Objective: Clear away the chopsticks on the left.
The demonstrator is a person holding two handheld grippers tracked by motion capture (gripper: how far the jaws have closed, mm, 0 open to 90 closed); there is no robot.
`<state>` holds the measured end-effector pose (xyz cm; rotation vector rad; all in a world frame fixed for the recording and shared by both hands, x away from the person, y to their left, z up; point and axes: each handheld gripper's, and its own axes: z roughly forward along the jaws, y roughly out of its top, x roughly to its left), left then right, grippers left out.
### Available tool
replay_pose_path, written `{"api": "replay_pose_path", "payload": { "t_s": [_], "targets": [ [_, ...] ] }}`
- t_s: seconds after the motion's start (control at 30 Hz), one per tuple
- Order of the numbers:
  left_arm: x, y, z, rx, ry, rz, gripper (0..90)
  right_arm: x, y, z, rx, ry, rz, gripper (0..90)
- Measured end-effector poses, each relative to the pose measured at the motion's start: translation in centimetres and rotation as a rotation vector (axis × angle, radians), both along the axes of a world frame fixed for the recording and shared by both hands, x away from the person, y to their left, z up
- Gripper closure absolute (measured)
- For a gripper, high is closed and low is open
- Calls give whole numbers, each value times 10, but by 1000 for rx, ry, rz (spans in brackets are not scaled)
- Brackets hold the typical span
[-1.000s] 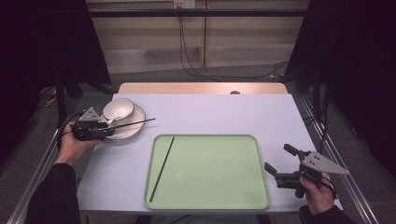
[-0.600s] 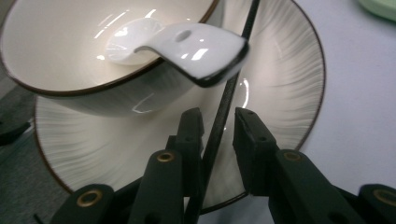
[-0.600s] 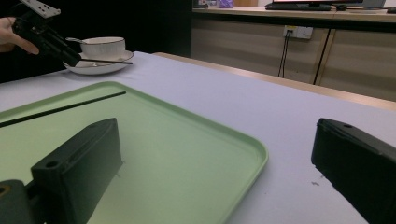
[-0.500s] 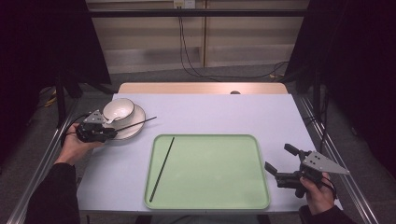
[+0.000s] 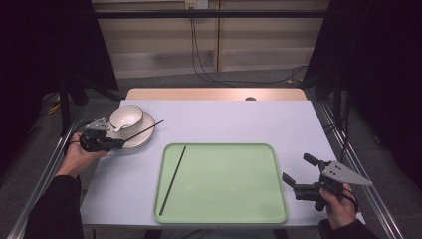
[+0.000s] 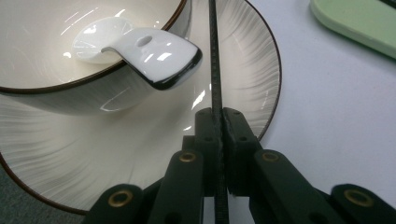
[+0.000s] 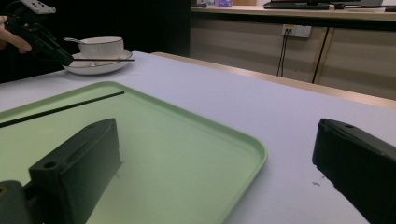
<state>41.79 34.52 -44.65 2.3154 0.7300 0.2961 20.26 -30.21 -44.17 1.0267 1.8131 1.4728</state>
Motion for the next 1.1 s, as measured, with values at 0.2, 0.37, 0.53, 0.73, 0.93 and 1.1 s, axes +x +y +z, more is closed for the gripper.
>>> {"api": "replay_pose_path", "payload": {
  "t_s": [0.2, 0.37, 0.53, 0.73, 0.93, 1.1],
  "targets": [
    [-5, 3, 7, -39, 24, 23, 859, 0, 1, 0, 5, 2, -7, 6],
    [-11, 5, 10, -89, 32, 56, 859, 0, 1, 0, 5, 3, -8, 6],
    [-19, 6, 16, -150, 51, 136, 860, 0, 1, 0, 1, 0, -4, 6],
    [-32, 3, 27, -191, 46, 143, 860, 0, 0, 0, 0, 2, -2, 7],
    [-53, 0, 38, -248, 40, 206, 860, 0, 1, 0, 4, 2, -7, 7],
    [-74, -3, 44, -268, 29, 220, 860, 0, 1, 0, 5, 1, -7, 7]
  ]
}}
